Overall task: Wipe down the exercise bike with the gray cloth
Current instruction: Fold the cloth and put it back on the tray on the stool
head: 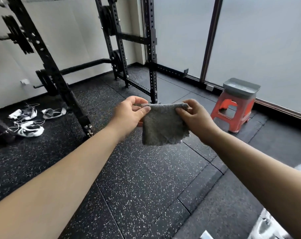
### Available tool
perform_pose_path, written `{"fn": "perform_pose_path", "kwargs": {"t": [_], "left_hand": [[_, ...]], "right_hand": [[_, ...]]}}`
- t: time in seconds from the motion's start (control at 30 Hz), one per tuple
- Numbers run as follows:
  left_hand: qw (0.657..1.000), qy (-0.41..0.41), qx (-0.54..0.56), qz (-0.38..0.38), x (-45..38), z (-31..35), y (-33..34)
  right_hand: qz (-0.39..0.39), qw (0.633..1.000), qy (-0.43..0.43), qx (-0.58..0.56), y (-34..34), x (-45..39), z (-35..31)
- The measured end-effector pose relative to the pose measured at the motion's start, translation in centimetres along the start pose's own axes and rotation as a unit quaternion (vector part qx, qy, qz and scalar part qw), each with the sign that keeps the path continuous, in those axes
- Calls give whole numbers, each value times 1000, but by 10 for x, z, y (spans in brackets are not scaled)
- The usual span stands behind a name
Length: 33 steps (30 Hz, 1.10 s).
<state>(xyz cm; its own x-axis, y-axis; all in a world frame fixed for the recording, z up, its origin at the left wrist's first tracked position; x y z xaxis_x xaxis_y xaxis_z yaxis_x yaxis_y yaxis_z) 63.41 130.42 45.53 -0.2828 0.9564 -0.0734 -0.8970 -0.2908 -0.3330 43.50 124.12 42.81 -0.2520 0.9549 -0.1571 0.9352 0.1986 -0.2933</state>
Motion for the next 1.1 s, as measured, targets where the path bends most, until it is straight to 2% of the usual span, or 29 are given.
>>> {"fn": "perform_pose_path", "kwargs": {"t": [0.07, 0.13, 0.2, 0.33, 0.53, 0.63, 0.83, 1.0, 1.1], "left_hand": [[998, -23, 43, -28, -37, -2, 18], [992, -42, 78, -89, -68, -5, 40], [990, -10, 58, -128, -96, 3, 59], [994, 15, 67, -89, -151, 12, 84], [989, 0, 69, -134, -238, 5, 147], [985, 9, 57, -163, -283, 6, 177], [967, -1, 85, -239, -385, 16, 240], [945, -4, 89, -315, -460, 38, 293], [938, 16, 64, -341, -497, 51, 324]], "right_hand": [[15, 1000, 4, -1, -12, -36, 8], [34, 999, 17, -9, -25, -67, 15], [44, 999, 22, -23, -39, -96, 22], [55, 997, 43, -29, -64, -147, 42], [97, 993, 60, -37, -105, -212, 81], [80, 991, 62, -88, -121, -248, 95], [70, 989, 60, -117, -165, -337, 108], [25, 990, 103, -97, -204, -396, 127], [33, 990, 117, -68, -230, -423, 143]]}}
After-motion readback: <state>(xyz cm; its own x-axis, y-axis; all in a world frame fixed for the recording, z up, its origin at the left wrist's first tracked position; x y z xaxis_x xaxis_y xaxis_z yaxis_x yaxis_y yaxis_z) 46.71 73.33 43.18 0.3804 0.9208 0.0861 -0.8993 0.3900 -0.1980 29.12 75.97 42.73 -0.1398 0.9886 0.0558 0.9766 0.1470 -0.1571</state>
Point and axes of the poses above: each hand's wrist, its own x-axis away from the middle knuckle, its own y-axis out of the palm, z = x × y, the point moved 8 cm from there along -x, towards the middle knuckle, and after that the axes turned 2 degrees about -y, right-handed, at the moved point
